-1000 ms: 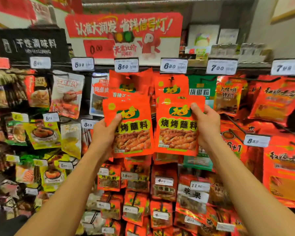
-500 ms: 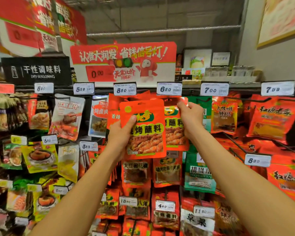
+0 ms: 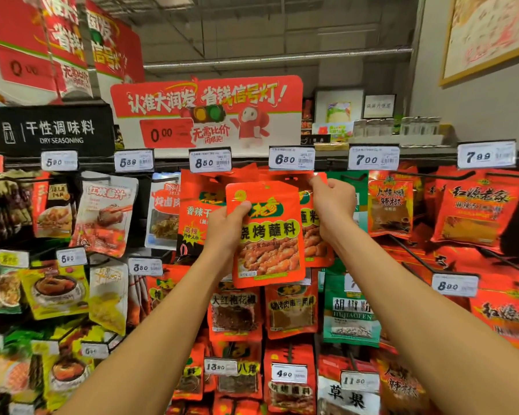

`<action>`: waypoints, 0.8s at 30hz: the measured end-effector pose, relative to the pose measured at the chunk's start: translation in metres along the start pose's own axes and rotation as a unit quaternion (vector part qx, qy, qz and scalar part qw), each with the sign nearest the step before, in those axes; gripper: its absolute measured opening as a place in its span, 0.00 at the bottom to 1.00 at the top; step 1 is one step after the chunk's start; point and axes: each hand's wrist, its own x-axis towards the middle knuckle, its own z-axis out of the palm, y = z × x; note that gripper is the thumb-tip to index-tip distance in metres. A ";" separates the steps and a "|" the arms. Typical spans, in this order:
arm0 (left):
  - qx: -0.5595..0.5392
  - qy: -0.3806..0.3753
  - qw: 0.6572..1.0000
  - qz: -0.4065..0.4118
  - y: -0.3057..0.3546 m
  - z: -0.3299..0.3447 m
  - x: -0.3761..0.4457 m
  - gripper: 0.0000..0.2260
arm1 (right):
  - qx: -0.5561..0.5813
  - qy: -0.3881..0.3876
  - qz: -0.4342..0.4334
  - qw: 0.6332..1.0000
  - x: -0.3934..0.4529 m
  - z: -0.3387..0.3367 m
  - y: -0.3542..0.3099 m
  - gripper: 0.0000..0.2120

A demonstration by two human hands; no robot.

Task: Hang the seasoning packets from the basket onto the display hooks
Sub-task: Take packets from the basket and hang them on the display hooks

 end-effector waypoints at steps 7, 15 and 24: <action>0.032 -0.012 0.999 0.002 0.004 0.025 0.008 0.12 | -0.007 -0.047 0.031 0.998 0.007 -0.003 0.009 0.23; 0.104 0.020 0.994 0.007 0.017 0.056 0.021 0.17 | 0.077 -0.097 0.019 0.992 0.012 -0.011 0.010 0.23; 0.119 0.062 0.991 -0.022 0.013 0.061 0.026 0.17 | -0.065 -0.052 -0.033 0.996 0.017 0.001 0.007 0.18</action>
